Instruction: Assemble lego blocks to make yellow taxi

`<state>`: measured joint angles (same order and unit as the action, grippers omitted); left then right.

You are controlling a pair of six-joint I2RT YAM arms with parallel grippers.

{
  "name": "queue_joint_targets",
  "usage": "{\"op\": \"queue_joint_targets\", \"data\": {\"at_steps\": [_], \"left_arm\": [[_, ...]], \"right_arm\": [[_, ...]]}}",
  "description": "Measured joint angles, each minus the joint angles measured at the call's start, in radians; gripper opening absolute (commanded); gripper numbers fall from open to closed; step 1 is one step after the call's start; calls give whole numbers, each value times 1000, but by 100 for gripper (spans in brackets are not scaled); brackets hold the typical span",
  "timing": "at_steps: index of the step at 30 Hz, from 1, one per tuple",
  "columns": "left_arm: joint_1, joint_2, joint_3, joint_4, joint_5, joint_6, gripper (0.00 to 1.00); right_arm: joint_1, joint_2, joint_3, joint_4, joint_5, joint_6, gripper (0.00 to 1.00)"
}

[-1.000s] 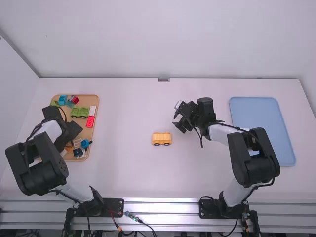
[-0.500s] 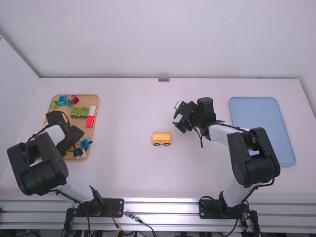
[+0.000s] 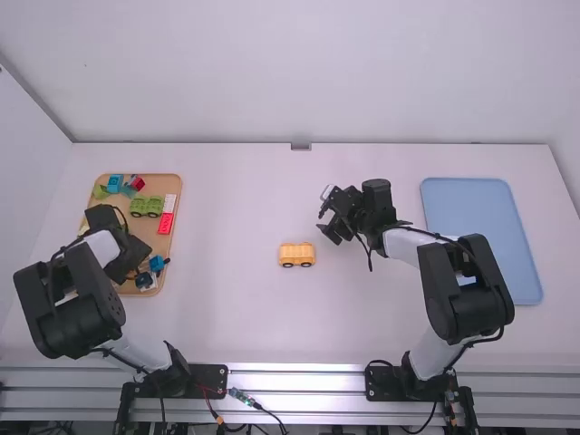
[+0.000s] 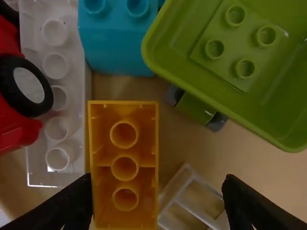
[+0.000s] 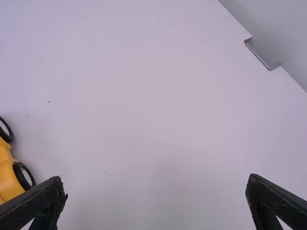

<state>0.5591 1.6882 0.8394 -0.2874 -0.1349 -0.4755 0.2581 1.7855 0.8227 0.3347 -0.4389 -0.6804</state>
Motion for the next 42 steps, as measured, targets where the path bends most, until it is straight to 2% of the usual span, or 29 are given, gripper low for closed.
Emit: {"op": "queue_joint_targets", "data": {"at_steps": [3, 7, 11, 17, 19, 30, 42], "left_arm": [[0, 0, -2, 6, 0, 0, 69], [0, 0, -27, 45, 0, -2, 78], [-1, 0, -51, 82, 0, -24, 79], [-1, 0, -61, 116, 0, -43, 75], [-1, 0, -61, 126, -1, -50, 69], [-1, 0, -77, 151, -21, -55, 69], [-1, -3, -122, 221, -72, -91, 60]], "right_arm": [[0, 0, 0, -1, 0, -1, 99], [0, 0, 0, -1, 0, 0, 99], [0, 0, 0, -1, 0, 0, 99], [0, 0, 0, -2, 0, -1, 99], [0, 0, 0, -2, 0, 0, 99], [0, 0, 0, -4, 0, 0, 99], [0, 0, 0, -4, -1, -1, 99]]}}
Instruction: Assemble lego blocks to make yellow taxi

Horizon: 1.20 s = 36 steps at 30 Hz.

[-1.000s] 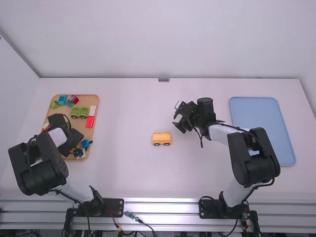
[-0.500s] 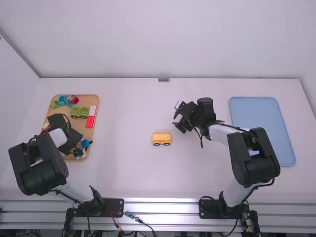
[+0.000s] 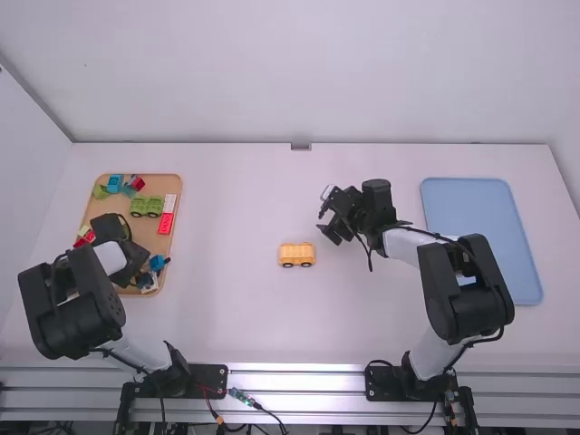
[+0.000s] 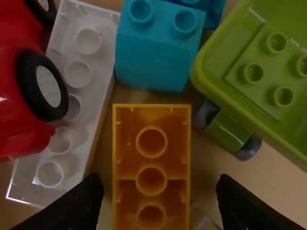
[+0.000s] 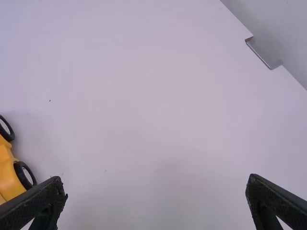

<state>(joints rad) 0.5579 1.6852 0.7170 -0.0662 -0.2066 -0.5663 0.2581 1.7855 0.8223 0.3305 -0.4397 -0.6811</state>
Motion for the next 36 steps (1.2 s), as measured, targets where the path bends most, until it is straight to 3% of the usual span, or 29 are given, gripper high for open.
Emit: {"op": "queue_joint_targets", "data": {"at_steps": [5, 14, 22, 25, 36], "left_arm": [[-1, -1, 0, 9, -5, -11, 45], [-2, -1, 1, 10, -7, -14, 39], [-2, -1, 6, 3, -7, -14, 40], [-2, -2, 25, -42, -8, -13, 27], [-2, -93, 72, -157, -7, -11, 12]], "right_arm": [[0, 0, 0, 0, 0, 0, 99], [0, 0, 0, 0, 0, 0, 99], [0, 0, 0, 0, 1, -1, 99], [0, 0, 0, 0, 1, 0, 99], [0, 0, 0, 2, 1, -1, 99]]}}
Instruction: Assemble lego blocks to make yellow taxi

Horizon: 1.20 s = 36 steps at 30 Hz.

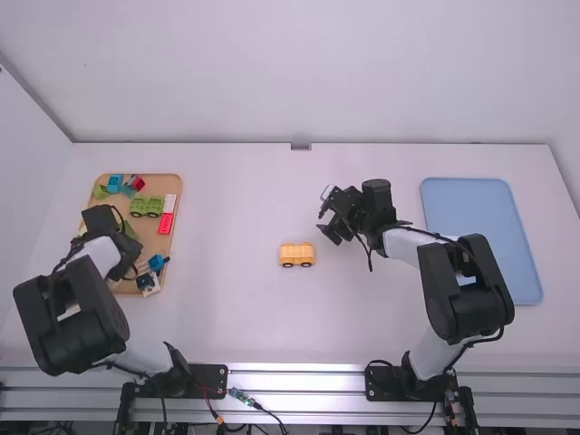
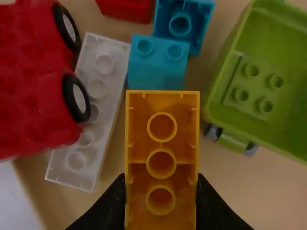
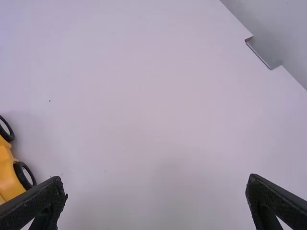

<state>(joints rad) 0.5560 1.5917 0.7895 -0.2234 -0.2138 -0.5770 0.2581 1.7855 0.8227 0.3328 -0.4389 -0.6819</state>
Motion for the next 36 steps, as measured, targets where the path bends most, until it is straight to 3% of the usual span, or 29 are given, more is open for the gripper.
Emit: {"op": "queue_joint_targets", "data": {"at_steps": [5, 8, 13, 18, 23, 29, 36], "left_arm": [[0, -51, 1, -27, 24, 10, 14], [0, -113, 1, -38, 119, 61, 3], [-24, -240, 1, -51, 309, 166, 2], [-120, -389, 0, -86, 494, 269, 2], [-267, -504, 0, -163, 601, 354, 2], [-408, -523, 0, -188, 801, 510, 2], [-456, -520, 0, -190, 1040, 627, 2]], "right_arm": [[0, 0, 0, 3, -1, 2, 99], [0, 0, 0, 8, 0, 0, 99], [0, 0, 0, 5, -2, 43, 99], [0, 0, 43, -6, -48, 209, 99], [-7, 0, 130, -57, -302, 309, 99], [-13, 0, 183, -134, -623, 332, 99], [-43, 0, 188, -133, -911, 342, 99]]}}
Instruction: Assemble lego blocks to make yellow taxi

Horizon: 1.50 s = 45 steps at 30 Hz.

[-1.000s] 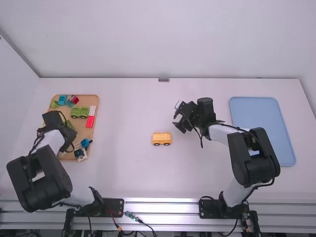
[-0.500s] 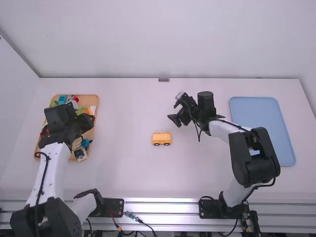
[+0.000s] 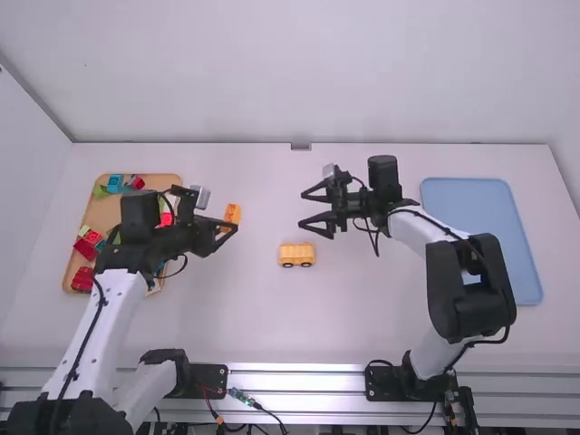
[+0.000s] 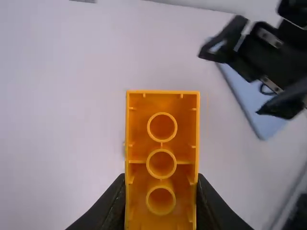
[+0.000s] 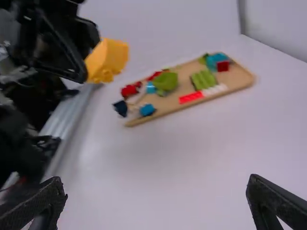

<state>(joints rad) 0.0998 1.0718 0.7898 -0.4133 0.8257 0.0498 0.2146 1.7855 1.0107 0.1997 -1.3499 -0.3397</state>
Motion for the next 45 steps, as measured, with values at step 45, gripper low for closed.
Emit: {"op": "queue_joint_targets", "data": {"at_steps": [45], "left_arm": [[-204, 503, 376, -412, 255, 607, 2]], "right_arm": [[87, 0, 0, -101, -107, 63, 99]]}}
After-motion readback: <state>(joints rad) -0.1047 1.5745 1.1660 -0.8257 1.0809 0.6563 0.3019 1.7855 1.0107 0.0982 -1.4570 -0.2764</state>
